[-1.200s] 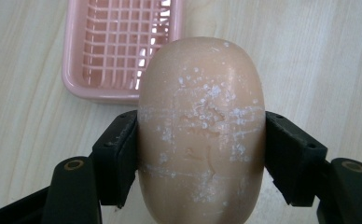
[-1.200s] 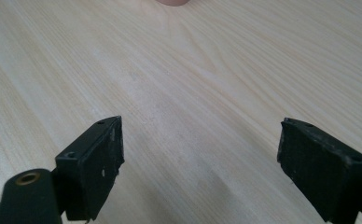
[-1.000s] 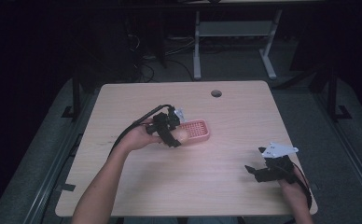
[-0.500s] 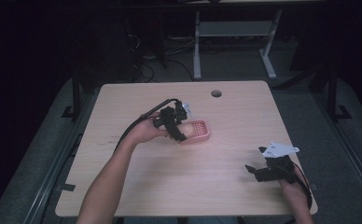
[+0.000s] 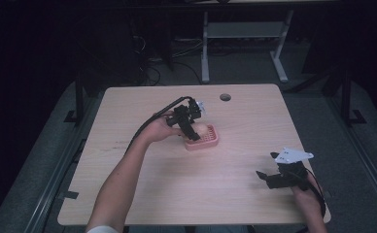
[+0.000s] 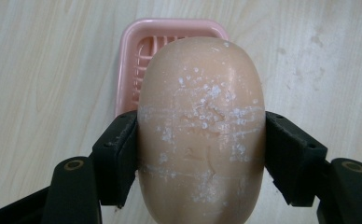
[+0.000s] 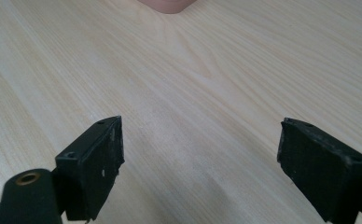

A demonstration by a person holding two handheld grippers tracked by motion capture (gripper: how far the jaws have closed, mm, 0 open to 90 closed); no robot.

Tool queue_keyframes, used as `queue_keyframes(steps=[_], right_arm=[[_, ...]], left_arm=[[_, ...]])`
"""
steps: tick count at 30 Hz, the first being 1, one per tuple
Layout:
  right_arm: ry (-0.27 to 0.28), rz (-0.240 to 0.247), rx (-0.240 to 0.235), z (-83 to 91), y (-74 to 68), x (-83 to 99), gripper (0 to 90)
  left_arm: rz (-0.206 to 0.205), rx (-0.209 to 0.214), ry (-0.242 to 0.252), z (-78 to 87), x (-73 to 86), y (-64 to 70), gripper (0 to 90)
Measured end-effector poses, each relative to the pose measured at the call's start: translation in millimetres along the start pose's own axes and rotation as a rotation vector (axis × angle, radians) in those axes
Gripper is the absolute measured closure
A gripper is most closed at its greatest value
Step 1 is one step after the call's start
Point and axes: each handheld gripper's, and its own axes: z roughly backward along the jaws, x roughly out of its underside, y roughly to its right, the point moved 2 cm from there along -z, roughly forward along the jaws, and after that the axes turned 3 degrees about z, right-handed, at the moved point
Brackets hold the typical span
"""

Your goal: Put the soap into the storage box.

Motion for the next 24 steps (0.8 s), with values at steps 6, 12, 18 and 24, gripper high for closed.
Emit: queue_keyframes(steps=[6, 12, 18, 24], right_arm=[[0.003, 0.003, 0.001, 0.5, 0.8, 0.2, 14.0], [0.003, -0.004, 0.000, 1.0, 1.1, 0.5, 13.9], [0.006, -0.007, 0.001, 1.4, 1.5, 0.8, 13.9], [0.007, -0.013, -0.005, 1.2, 0.6, 0.5, 13.9]], left_arm=[[0.025, 0.015, 0.017, -9.8, -3.1, -6.8, 32.3], [0.044, 0.027, 0.023, -22.7, -5.6, -11.1, 32.3], [0.046, 0.031, 0.013, -31.9, -8.2, -12.0, 32.3], [0.049, 0.020, 0.002, -36.4, -8.4, -13.5, 32.2]])
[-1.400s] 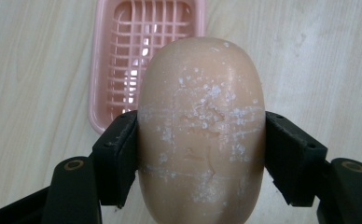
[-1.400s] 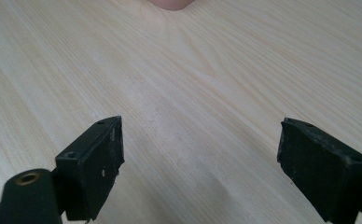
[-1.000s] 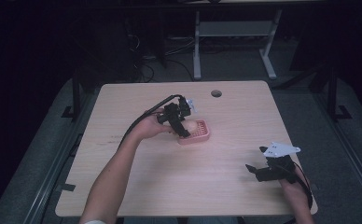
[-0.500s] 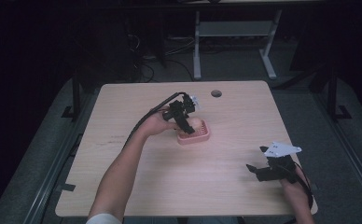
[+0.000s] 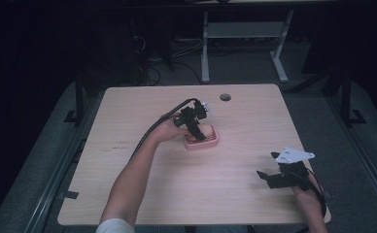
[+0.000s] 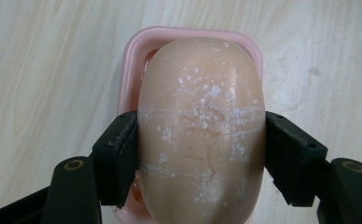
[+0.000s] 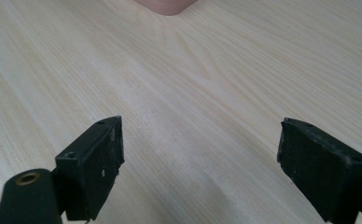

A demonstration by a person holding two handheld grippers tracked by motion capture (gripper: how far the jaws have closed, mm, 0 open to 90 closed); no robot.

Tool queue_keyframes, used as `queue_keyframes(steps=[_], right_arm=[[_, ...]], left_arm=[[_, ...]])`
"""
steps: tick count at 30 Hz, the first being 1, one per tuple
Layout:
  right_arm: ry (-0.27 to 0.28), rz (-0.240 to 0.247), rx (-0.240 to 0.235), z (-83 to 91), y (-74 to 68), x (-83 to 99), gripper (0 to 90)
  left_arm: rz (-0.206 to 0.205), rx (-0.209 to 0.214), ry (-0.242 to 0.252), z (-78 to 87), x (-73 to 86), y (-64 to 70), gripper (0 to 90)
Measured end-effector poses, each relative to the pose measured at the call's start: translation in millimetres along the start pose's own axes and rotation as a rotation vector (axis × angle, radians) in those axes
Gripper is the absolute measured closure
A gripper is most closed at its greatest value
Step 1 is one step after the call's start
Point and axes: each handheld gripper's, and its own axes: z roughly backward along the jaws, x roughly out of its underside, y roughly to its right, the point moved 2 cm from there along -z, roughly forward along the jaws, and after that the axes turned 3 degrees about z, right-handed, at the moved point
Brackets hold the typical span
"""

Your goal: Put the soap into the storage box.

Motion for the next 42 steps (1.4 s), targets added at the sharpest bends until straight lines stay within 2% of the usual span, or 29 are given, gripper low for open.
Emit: queue_keyframes(steps=[6, 10, 20, 42], right_arm=[[0.000, 0.005, -0.001, -0.5, 0.0, -0.2, 14.0], [0.000, 0.005, -0.002, -0.4, 0.0, -0.2, 13.9], [-0.002, 0.017, -0.002, -0.9, 0.2, -0.1, 13.9], [-0.004, 0.015, -0.003, -1.2, 0.1, -0.1, 13.9]], left_arm=[[0.007, -0.012, -0.020, -5.3, 1.2, -3.4, 32.2], [0.012, -0.003, -0.028, -8.5, 1.4, -2.7, 32.1], [0.000, -0.001, -0.039, -13.9, 0.4, -2.9, 32.1], [-0.005, -0.011, -0.049, -15.2, 0.5, -2.8, 31.9]])
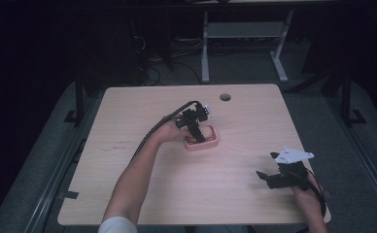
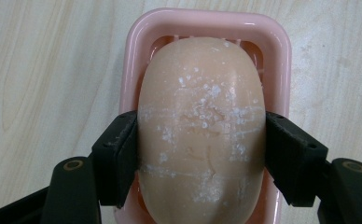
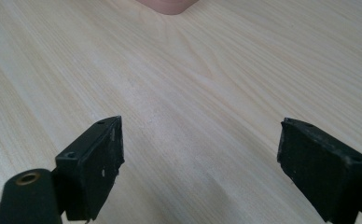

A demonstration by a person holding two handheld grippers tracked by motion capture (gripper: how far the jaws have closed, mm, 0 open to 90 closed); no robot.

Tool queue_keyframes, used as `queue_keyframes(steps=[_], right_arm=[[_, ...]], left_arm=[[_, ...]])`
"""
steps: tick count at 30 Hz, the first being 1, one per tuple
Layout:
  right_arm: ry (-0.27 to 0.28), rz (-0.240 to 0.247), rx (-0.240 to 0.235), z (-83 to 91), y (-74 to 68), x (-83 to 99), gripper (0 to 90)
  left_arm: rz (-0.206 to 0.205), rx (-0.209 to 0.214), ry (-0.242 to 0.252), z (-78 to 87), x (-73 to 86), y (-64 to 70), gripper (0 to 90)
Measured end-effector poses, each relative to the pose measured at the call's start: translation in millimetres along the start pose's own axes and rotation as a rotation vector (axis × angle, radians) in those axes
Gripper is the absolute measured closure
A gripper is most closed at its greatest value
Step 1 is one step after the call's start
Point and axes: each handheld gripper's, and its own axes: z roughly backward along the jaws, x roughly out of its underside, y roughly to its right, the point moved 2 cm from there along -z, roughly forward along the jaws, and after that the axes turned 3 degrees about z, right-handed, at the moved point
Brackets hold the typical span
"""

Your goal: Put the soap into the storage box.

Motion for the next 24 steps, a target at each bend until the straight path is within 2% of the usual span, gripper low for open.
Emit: queue_keyframes(steps=[12, 18, 24], right_arm=[[-0.001, 0.001, 0.000, -0.1, -0.1, -0.2, 13.9], [-0.002, -0.006, -0.002, -0.2, -0.8, -0.6, 13.9], [-0.001, -0.007, -0.003, -0.2, -1.1, -0.9, 14.0]], left_arm=[[-0.004, -0.007, -0.001, 0.0, -0.3, 1.0, 31.7], [-0.001, -0.010, 0.034, 6.4, -2.4, 3.9, 28.4], [-0.004, 0.006, 0.029, 9.5, -2.6, 6.7, 25.3]])
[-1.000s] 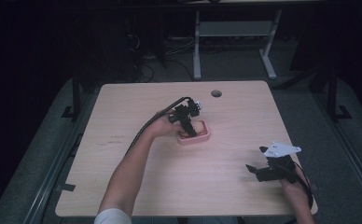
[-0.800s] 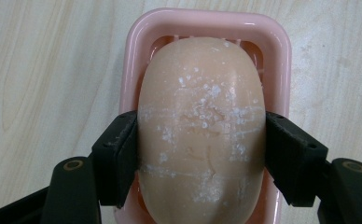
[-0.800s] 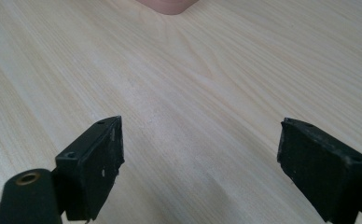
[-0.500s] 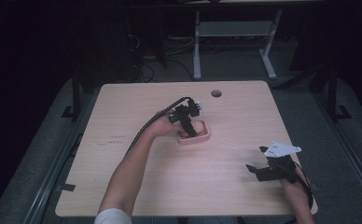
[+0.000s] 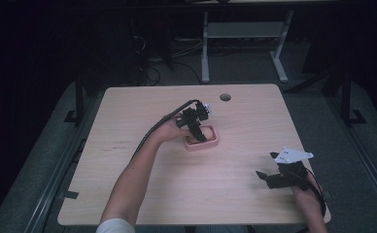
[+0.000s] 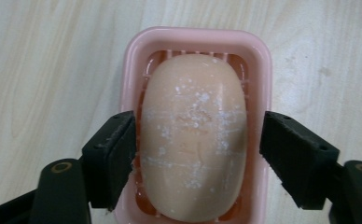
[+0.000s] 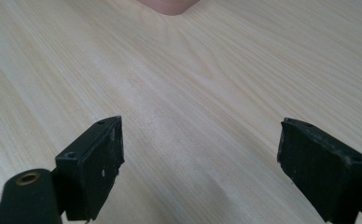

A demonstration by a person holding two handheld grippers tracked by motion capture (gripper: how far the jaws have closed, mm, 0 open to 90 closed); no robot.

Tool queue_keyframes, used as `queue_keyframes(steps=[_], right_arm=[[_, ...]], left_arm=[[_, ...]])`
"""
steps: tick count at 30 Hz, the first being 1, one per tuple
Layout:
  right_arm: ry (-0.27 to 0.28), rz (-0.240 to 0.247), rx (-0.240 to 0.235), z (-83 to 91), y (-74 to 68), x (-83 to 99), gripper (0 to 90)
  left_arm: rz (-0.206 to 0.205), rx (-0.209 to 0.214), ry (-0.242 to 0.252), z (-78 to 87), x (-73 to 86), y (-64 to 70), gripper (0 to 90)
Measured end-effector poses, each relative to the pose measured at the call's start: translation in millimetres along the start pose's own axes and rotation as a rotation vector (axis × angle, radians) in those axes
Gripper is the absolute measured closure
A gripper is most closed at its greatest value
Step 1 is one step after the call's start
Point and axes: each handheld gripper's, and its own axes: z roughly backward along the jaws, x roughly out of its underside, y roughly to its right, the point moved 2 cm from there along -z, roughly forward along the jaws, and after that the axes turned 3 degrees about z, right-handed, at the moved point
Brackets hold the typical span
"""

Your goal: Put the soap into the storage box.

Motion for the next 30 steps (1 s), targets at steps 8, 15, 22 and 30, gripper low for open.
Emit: queue_keyframes(steps=[8, 15, 22, 30], right_arm=[[-0.004, 0.008, 0.003, -0.1, 0.6, 0.3, 13.9], [-0.004, 0.007, 0.005, -0.8, -0.3, -0.1, 14.0], [-0.013, 0.018, 0.011, -2.2, -0.3, -0.2, 13.9], [-0.020, 0.009, 0.007, -3.3, -1.9, -0.5, 13.9]], left_arm=[[-0.033, 0.000, -0.012, 8.6, 2.9, 10.6, 23.3], [-0.042, -0.018, -0.029, 13.1, 7.2, 14.9, 20.5], [-0.048, -0.022, -0.020, 17.2, 13.4, 18.9, 20.4], [-0.029, -0.033, 0.001, 24.7, 25.7, 21.6, 18.8]])
